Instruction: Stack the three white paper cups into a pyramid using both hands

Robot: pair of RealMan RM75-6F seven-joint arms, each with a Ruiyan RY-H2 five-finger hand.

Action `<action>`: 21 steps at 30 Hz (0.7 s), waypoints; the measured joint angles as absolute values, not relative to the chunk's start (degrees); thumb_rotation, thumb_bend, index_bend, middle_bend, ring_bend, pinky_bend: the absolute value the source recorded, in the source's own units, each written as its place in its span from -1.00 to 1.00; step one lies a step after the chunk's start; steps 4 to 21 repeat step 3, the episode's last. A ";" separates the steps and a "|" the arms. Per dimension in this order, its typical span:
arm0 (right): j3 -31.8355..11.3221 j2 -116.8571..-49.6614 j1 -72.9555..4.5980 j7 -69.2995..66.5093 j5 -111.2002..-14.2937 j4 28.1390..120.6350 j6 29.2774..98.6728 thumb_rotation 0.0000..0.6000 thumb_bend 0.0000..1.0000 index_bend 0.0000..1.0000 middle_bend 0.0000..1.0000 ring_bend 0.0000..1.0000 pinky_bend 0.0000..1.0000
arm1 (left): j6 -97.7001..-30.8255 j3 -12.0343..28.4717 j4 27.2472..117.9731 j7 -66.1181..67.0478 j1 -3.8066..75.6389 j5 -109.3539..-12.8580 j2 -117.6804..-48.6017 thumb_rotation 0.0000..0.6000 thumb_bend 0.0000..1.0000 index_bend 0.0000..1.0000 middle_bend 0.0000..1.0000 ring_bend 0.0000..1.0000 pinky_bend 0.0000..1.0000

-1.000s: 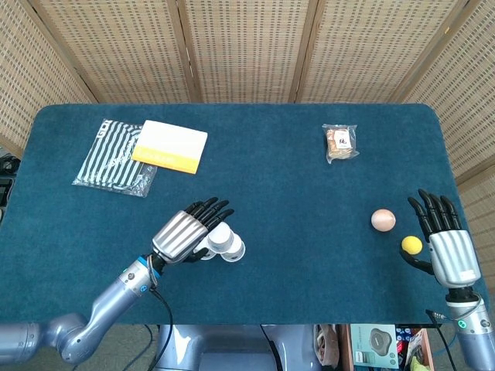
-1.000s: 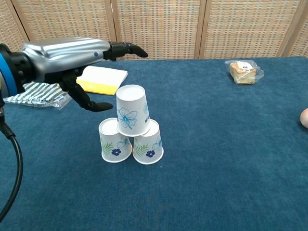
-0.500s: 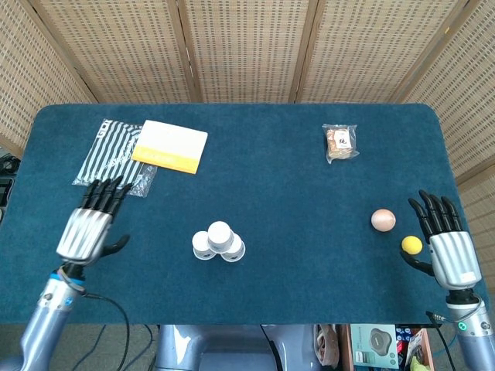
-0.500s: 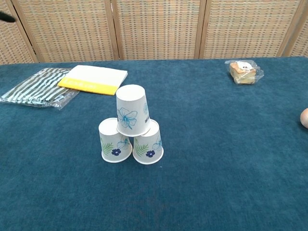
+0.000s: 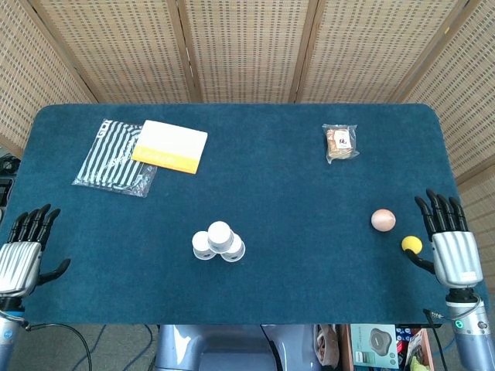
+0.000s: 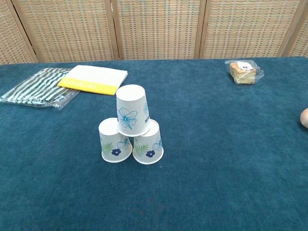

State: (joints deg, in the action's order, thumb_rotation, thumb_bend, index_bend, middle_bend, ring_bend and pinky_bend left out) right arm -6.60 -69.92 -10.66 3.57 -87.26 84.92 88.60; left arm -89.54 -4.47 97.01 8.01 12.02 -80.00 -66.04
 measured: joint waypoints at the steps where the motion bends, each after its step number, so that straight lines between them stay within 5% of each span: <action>1: -6.48 -69.79 -10.65 3.68 -87.21 85.16 88.30 1.00 -1.00 -1.00 -1.00 -1.00 -1.00 | -90.04 -4.42 96.86 7.61 11.60 -80.62 -65.98 1.00 -0.48 -1.00 -1.00 -1.00 -1.00; 21: -6.35 -69.58 -10.63 3.92 -87.14 85.63 87.98 1.00 -1.00 -1.00 -1.00 -1.00 -1.00 | -90.44 -4.37 96.67 7.12 11.04 -81.28 -65.83 1.00 -0.48 -1.00 -1.00 -1.00 -1.00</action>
